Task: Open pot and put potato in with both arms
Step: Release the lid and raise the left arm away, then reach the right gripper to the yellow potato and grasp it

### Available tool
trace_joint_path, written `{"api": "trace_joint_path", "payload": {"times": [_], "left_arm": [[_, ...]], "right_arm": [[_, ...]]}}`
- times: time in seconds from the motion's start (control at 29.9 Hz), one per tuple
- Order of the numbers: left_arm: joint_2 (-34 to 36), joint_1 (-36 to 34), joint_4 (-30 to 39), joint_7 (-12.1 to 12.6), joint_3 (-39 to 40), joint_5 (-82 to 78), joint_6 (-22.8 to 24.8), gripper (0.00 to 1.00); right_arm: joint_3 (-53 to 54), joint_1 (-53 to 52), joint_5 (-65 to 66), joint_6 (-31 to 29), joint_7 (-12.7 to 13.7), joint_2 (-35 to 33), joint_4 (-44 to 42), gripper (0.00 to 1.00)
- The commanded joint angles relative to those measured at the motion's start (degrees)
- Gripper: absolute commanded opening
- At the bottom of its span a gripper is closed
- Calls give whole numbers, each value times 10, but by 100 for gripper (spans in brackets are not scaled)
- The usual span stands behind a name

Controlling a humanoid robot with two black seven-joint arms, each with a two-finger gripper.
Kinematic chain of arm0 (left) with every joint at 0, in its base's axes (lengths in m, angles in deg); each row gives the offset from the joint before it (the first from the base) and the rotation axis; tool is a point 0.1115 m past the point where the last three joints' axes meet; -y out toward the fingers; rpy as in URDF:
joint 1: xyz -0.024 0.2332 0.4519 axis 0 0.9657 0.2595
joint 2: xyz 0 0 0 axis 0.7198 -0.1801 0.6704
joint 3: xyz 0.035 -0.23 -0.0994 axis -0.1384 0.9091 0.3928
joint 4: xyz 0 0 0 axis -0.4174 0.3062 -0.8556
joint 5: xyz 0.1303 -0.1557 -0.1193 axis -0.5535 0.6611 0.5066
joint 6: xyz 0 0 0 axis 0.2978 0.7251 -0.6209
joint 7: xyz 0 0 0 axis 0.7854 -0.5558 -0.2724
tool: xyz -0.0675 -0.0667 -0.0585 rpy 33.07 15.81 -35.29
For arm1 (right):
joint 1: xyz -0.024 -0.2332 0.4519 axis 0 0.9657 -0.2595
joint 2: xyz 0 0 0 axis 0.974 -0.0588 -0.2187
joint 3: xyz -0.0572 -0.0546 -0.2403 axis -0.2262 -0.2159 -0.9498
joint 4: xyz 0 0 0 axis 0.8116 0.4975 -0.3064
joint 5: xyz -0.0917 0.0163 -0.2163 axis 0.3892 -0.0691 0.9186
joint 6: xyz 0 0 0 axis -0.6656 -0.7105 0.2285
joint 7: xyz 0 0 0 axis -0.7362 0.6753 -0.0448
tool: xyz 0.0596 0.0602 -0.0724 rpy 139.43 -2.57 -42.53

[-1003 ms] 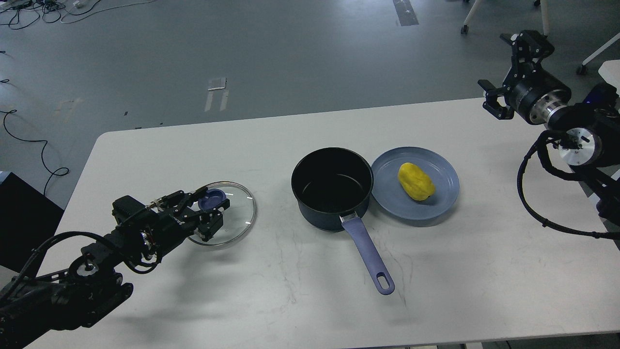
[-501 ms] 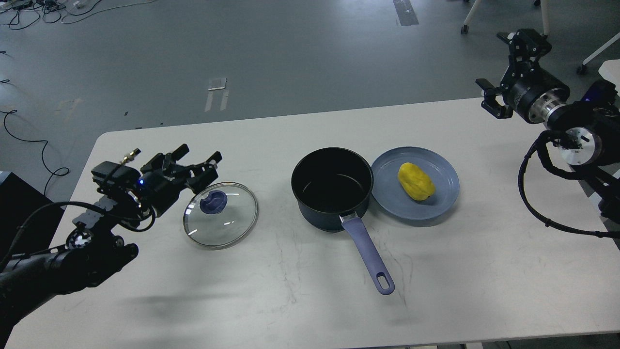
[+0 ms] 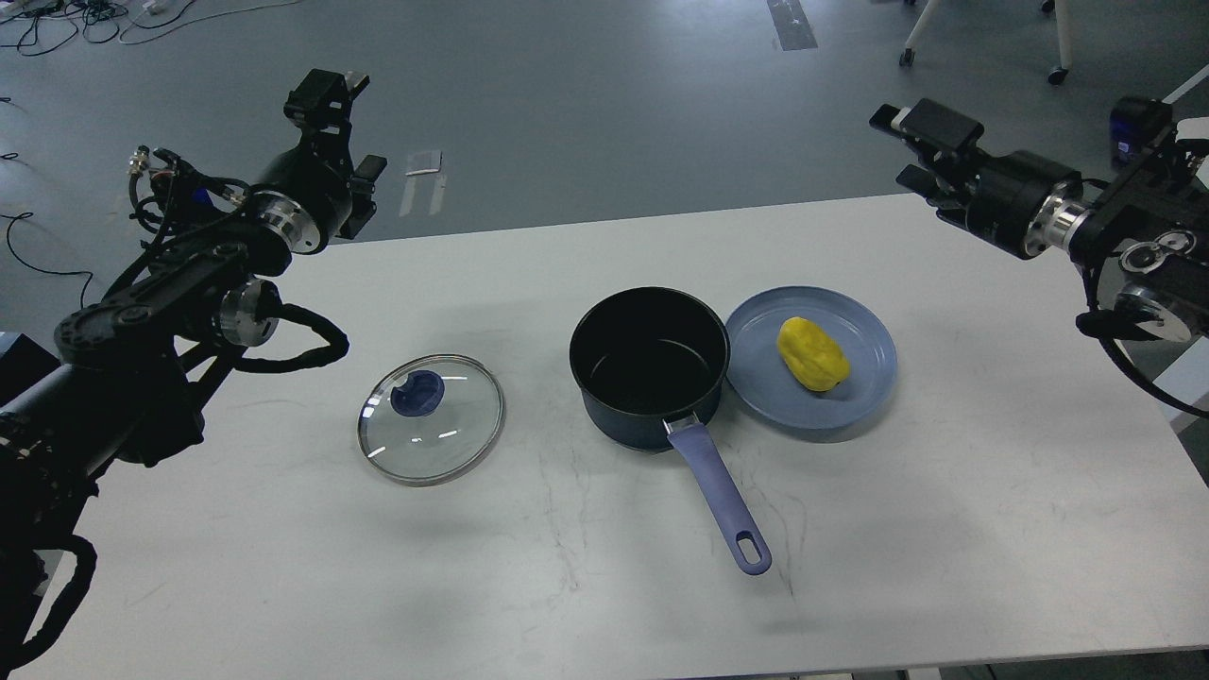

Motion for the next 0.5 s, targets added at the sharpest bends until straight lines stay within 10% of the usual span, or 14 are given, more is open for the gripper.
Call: {"api": "trace_joint_path", "payload": {"times": [0.0,0.47], "left_arm": [[0,4,0,6,26,9,31,98],[7,8,1,-1,26,4,28,98]], "right_arm": [[-48,-2,131,2,-40,-16,0,99],[-184,-21,325,58,-40,52,-58,97]]}}
